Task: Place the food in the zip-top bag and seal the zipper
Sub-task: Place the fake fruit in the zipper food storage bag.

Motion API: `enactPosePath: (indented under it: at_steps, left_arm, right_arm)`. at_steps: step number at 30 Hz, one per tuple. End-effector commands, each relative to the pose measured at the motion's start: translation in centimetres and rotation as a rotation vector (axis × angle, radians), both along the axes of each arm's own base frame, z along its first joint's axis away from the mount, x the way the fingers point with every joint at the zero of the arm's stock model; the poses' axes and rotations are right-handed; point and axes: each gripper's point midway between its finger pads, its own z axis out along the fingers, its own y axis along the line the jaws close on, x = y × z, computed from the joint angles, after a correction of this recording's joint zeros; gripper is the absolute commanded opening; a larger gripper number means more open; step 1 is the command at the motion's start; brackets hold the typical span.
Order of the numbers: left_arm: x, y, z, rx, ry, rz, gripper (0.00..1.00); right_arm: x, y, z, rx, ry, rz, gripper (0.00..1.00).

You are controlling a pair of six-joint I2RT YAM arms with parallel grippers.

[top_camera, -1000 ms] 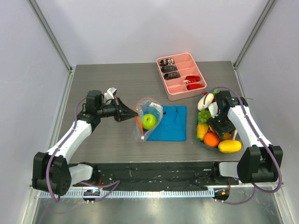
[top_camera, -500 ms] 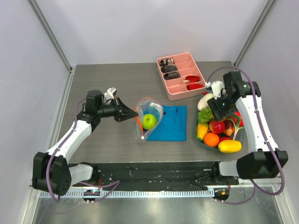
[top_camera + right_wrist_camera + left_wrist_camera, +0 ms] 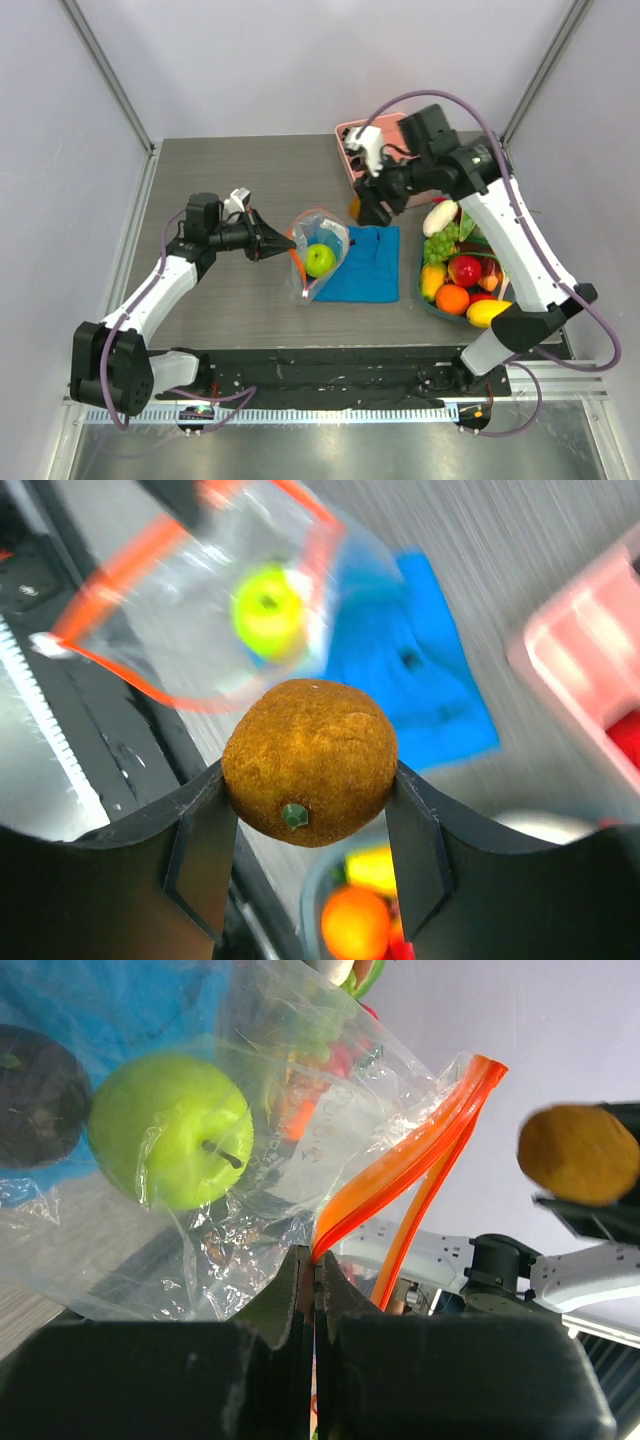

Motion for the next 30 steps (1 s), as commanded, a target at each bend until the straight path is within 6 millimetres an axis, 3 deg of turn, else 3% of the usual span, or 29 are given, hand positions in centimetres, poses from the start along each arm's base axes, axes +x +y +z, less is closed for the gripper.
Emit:
enactPosePath:
  at_steps: [1,5,8,11,12,15,18,21,22,25,26,28,29,30]
  left_arm:
    - [0.5,-0.3,1.8,-0.006,-0.055,-0.01,0.0]
    - [0.3,-0.2,2.0,0.004,-0.059,-0.02,0.0]
    - [0.2,-0.1,2.8,0.003,-0.079,-0.023,0.0]
    - [0.1,-0.1,3.3,0.001,-0.087,-0.023,0.0]
    - [0.0,-0.1,3.4,0.0,-0.088,-0.023,0.0]
    - [0.0,-0.1,3.2,0.002,-0.085,-0.026,0.0]
    - [0.0,-0.1,3.1,0.004,-0.086,-0.023,0.0]
    - [0.1,-0.1,3.0,0.005,-0.082,-0.025,0.0]
    - [0.1,-0.2,3.1,0.005,-0.086,-0.027,0.0]
    - [0.1,-0.1,3.4,0.004,-0.098,-0.026,0.0]
    - [0.0,-0.1,3.3,0.004,-0.097,-0.028,0.0]
    - [0.0,-0.1,3.3,0.003,-0.097,-0.029,0.0]
    - [-0.1,-0.1,3.3,0.002,-0.097,-0.03,0.0]
    - [-0.1,-0.1,3.3,0.002,-0.099,-0.03,0.0]
  right_arm:
    - [-1.0,6.4,1.6,0.068,-0.052,0.136,0.3]
    - [-2.3,9.9,-0.4,0.009,-0.047,0.225,0.31]
    - [-2.6,10.5,-2.2,-0.043,-0.037,0.243,0.32]
    - [-2.7,10.5,-3.6,-0.073,-0.011,0.249,0.49]
    - [-2.9,10.6,-3.7,-0.074,-0.001,0.257,0.73]
    - [-3.0,10.5,-2.8,-0.057,-0.01,0.23,1.0]
    - [-3.1,9.7,-1.3,-0.044,-0.054,0.209,1.0]
    - [-2.3,7.4,-0.2,-0.004,-0.051,0.123,1.0]
    - [-0.5,5.3,0.1,0.027,-0.026,0.049,1.0]
    - [1.9,-0.4,-0.6,0.017,0.01,-0.071,1.0]
    - [3.0,-3.9,-1.4,-0.006,0.024,-0.137,1.0]
    - [2.3,-7.6,-3.0,-0.089,0.043,-0.153,1.0]
    - [2.1,-10.3,-5.0,-0.139,0.086,-0.21,1.0]
    - [1.1,-11.8,-5.1,-0.167,0.064,-0.23,1.0]
